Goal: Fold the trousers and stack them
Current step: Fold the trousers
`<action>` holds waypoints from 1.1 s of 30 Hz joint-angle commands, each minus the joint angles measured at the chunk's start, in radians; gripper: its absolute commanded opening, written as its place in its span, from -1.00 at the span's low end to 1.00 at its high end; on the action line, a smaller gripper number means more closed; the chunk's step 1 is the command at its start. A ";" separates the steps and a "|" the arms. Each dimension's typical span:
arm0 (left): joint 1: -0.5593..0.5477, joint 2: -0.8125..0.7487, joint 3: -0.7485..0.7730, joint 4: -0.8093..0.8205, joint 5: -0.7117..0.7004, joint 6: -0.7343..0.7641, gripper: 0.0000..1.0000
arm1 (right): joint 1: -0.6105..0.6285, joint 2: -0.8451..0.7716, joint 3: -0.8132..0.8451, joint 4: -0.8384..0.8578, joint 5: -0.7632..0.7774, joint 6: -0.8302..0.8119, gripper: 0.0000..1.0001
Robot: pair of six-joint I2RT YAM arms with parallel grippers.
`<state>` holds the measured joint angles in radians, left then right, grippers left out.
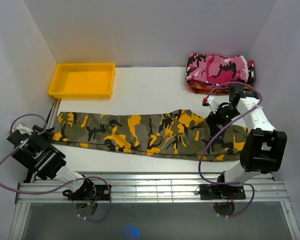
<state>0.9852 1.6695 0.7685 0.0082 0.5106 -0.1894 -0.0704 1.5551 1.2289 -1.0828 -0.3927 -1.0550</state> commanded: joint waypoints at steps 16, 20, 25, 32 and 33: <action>-0.016 -0.156 -0.031 -0.201 -0.026 -0.073 0.48 | 0.004 -0.023 0.023 -0.025 0.002 -0.031 0.80; -0.016 -0.134 -0.037 -0.200 -0.061 -0.087 0.48 | 0.004 -0.023 0.015 -0.020 0.006 -0.034 0.80; -0.016 -0.057 -0.038 -0.139 -0.095 -0.120 0.48 | 0.004 -0.012 0.027 -0.026 0.003 -0.030 0.80; -0.020 0.117 0.017 -0.028 -0.014 -0.170 0.27 | 0.004 0.003 0.038 -0.028 0.011 -0.030 0.80; -0.025 0.134 0.021 -0.021 0.005 -0.170 0.24 | 0.004 0.006 0.040 -0.028 0.011 -0.028 0.80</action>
<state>0.9668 1.7039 0.8036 0.0010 0.5404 -0.3553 -0.0704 1.5555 1.2289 -1.0832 -0.3759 -1.0779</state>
